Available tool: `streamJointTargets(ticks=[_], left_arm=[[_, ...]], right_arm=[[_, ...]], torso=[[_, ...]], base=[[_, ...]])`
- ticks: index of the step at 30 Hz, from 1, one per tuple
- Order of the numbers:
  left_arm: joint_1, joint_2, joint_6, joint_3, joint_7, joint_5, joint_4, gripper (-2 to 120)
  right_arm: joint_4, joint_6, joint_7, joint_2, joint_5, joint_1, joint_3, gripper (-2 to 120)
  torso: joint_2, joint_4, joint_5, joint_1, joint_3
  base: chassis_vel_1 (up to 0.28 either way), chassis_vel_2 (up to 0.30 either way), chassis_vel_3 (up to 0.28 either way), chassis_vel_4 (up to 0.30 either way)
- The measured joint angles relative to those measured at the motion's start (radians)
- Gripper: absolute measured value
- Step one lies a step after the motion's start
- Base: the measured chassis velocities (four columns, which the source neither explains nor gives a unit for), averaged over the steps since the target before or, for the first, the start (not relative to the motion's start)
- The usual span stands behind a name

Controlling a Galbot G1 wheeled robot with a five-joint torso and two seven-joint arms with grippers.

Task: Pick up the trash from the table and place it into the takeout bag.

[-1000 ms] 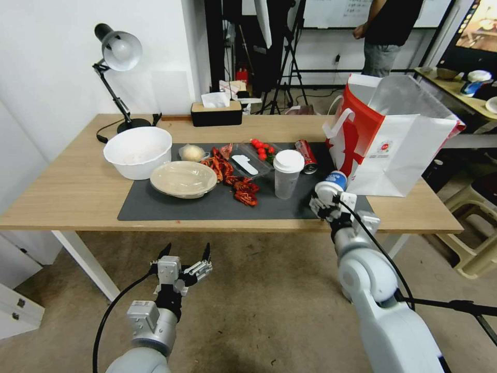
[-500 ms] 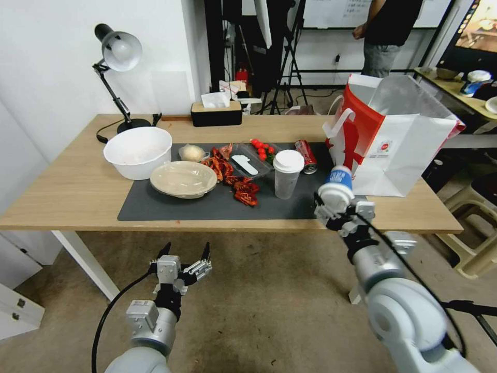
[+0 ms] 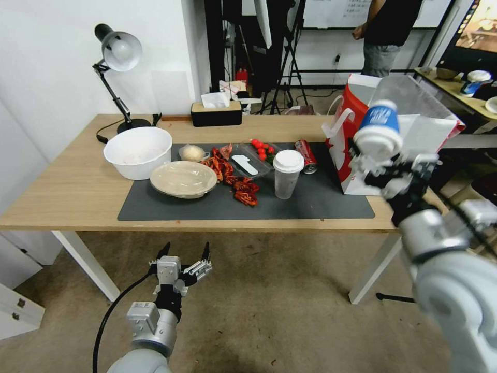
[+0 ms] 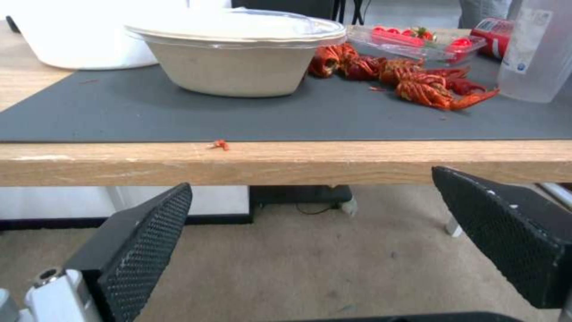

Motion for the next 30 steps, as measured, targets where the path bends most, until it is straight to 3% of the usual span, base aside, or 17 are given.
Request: streamJointTargets(ticks=[10, 14, 21, 30], left_arm=[[0.001, -0.005, 0.000, -0.002, 0.000, -0.001, 0.006, 100], [-0.001, -0.005, -0.001, 0.001, -0.001, -0.002, 0.014, 100], [-0.004, -0.003, -0.001, 0.001, -0.003, -0.003, 0.019, 100], [-0.005, 0.002, 0.001, -0.001, -0.007, -0.007, 0.021, 100]], right_arm=[[-0.243, -0.024, 0.102, -0.099, 0.206, 0.307, -0.071, 67], [-0.361, -0.060, 0.135, -0.110, 0.257, 0.436, -0.109, 67], [-0.462, -0.104, 0.173, -0.097, 0.288, 0.506, -0.156, 67], [-0.483, -0.119, 0.177, -0.083, 0.263, 0.516, -0.177, 96]], torso=[[0.000, -0.0001, -0.0001, 0.000, 0.000], [0.000, -0.0002, -0.0003, 0.000, 0.000], [0.000, -0.0002, -0.0002, 0.000, 0.000], [0.000, -0.0002, -0.0003, 0.000, 0.000]], base=[[0.000, 0.000, 0.000, 0.000], [0.000, 0.000, 0.000, 0.000], [0.000, 0.000, 0.000, 0.000], [0.000, 0.000, 0.000, 0.000]])
